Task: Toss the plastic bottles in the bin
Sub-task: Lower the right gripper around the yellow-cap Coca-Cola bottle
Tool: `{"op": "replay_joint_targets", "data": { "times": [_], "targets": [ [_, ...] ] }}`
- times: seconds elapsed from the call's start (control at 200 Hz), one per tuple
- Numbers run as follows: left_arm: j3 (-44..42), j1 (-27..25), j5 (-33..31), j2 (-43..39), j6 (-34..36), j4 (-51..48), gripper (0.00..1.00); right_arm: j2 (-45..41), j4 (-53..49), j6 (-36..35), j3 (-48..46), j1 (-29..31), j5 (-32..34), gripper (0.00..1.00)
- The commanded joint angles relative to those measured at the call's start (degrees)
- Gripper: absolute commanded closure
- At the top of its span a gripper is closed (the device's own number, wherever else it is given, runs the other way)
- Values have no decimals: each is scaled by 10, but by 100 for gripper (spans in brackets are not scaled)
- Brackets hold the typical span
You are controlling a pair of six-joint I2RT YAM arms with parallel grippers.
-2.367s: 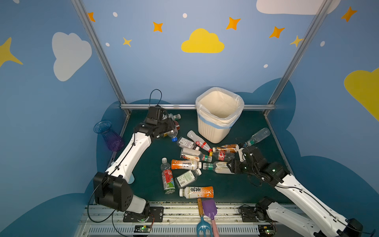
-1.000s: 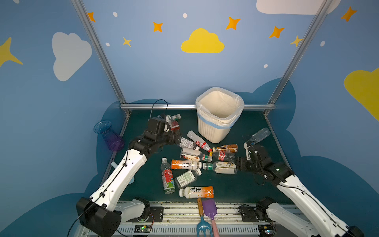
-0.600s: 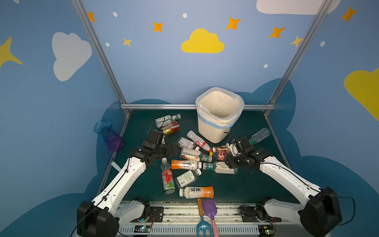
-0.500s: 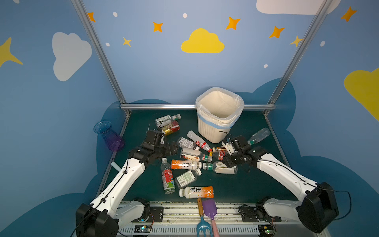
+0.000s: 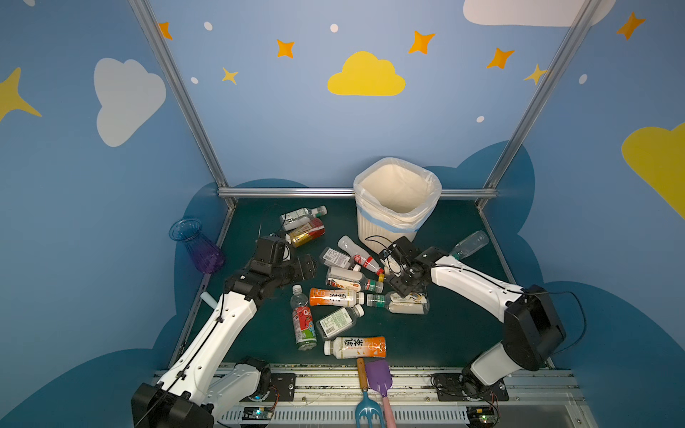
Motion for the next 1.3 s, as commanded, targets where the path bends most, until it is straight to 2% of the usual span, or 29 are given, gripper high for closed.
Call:
{"op": "replay_joint_targets", "data": {
  "times": [0.0,0.401,0.496,1.292],
  "targets": [
    [-10,10,4,-12,7,-9,0,17,-22,-20,26,7,47,29],
    [-22,33,8,-33,13,-13,0,78,-37,-35,61,10,60,27],
    [-22,36,26,-35,13,-12,0,90,-38,-37,66,10,67,26],
    [-24,50,38,-41,14,-10,0,158,-22,-51,94,11,92,23]
  ]
}}
